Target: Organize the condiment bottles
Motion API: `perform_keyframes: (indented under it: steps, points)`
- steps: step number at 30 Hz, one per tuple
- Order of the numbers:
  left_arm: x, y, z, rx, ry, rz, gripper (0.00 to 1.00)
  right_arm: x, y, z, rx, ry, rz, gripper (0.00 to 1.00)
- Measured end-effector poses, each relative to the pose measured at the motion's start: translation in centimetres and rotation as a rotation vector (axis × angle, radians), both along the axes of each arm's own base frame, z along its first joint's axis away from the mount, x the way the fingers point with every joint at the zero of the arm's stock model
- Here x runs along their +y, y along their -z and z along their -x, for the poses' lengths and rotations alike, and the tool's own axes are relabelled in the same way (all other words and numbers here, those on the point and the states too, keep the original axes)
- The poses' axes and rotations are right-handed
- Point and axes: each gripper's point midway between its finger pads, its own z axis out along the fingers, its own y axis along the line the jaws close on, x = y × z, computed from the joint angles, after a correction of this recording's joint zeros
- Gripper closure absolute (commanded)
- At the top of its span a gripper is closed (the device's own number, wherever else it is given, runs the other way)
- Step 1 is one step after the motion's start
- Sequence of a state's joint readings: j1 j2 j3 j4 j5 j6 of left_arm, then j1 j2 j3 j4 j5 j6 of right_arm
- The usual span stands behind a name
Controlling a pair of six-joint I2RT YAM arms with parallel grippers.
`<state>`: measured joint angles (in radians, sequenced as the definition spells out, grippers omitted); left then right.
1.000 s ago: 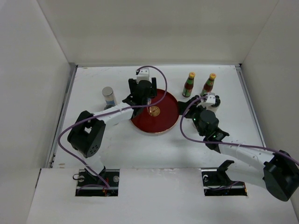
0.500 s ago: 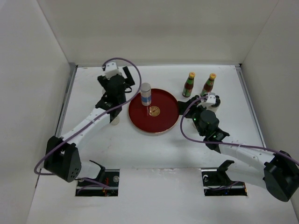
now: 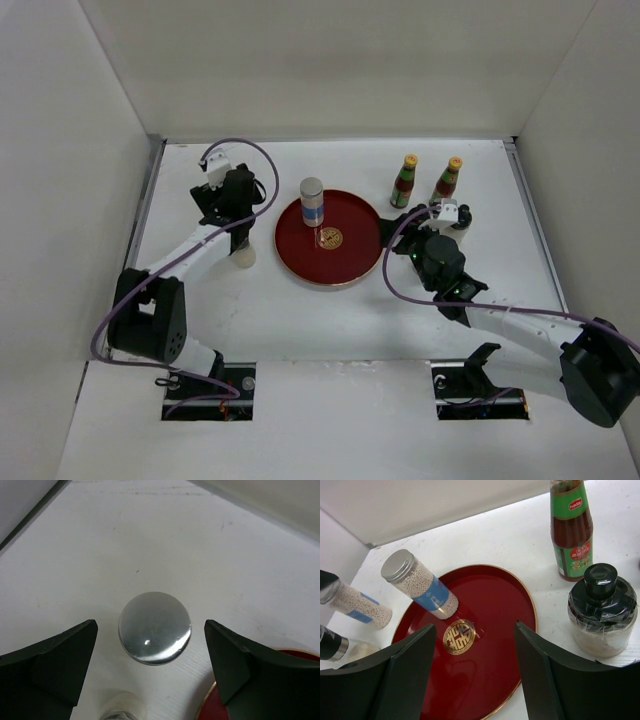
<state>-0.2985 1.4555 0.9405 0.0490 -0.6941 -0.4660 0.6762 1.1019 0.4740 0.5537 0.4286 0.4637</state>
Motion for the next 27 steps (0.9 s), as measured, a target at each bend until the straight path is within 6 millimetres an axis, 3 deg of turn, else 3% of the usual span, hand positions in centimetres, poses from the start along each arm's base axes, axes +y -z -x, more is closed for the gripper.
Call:
perform_keyframes:
  steps: [3,6,11,16,20,24,27]
  points:
    - [0.7,2.7,-0.3,0.071,-0.016,-0.011,0.15,0.1,0.0,0.0,0.000,-0.002,0.000,0.30]
    - [0.9,4.1,-0.7,0.101,-0.018,-0.002,0.25,0.2,0.0,0.1,0.000,-0.006,0.000,0.30]
    - [0.6,3.8,-1.1,0.091,-0.007,0.012,0.49,0.3,0.0,0.2,0.000,-0.008,0.000,0.30]
    - [0.6,3.3,-1.0,0.076,-0.009,0.017,0.55,0.4,0.0,0.3,0.000,-0.014,0.000,0.30]
    - [0.7,0.4,0.3,-0.002,-0.002,0.036,0.55,0.4,0.0,0.3,0.000,-0.014,0.001,0.30]
    - [-0.2,-5.5,1.5,-0.157,0.024,0.067,0.54,0.5,0.1,0.2,0.000,-0.014,0.004,0.30]
    - [-2.4,-9.0,2.6,-0.250,0.084,0.092,0.54,0.5,0.3,0.2,0.006,-0.014,0.009,0.30]
